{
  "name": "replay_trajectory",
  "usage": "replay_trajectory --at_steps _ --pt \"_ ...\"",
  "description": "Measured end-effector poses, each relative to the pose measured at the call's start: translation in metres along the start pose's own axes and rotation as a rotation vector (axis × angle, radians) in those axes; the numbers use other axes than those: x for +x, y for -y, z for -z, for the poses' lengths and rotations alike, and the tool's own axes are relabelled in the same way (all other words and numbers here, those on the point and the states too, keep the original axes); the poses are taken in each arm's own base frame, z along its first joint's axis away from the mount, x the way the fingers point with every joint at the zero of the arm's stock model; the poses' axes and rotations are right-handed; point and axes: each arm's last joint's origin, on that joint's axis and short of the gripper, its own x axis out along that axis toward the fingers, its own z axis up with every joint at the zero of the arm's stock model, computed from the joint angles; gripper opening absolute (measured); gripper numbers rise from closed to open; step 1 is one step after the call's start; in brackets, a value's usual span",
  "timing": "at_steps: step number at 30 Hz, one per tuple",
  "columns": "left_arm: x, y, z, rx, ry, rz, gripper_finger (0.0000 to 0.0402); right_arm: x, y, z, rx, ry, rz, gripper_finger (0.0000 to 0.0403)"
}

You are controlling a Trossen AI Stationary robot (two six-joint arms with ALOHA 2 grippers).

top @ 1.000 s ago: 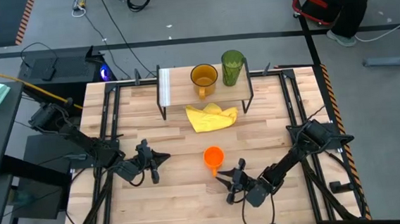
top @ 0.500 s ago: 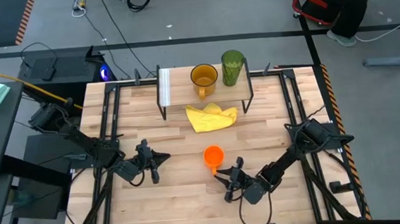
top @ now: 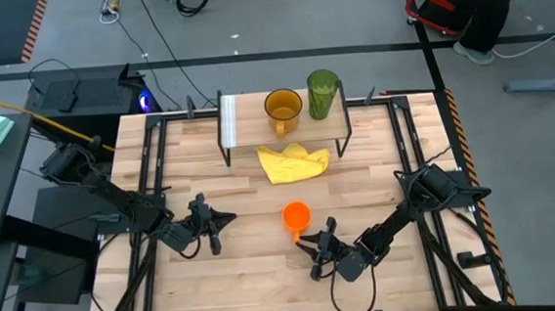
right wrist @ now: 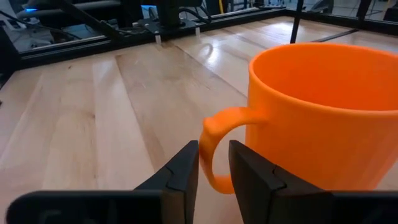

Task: Stack small to large cups/mugs on shelf
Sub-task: Put the orange mug on the shelf

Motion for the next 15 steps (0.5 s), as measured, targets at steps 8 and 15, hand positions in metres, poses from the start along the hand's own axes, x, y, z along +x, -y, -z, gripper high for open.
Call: replay_trajectory --at_steps 8,15 --pt "0.0 0.0 0.0 0.0 0.0 0.0 0.0027 -0.0001 0.0 0.0 0.0 0.0 0.0 0.0052" --pt "0.0 0.0 0.0 0.001 0.0 0.0 0.0018 0.0 0.0 0.0001 -0.001 -0.002 -0.002 0.0012"
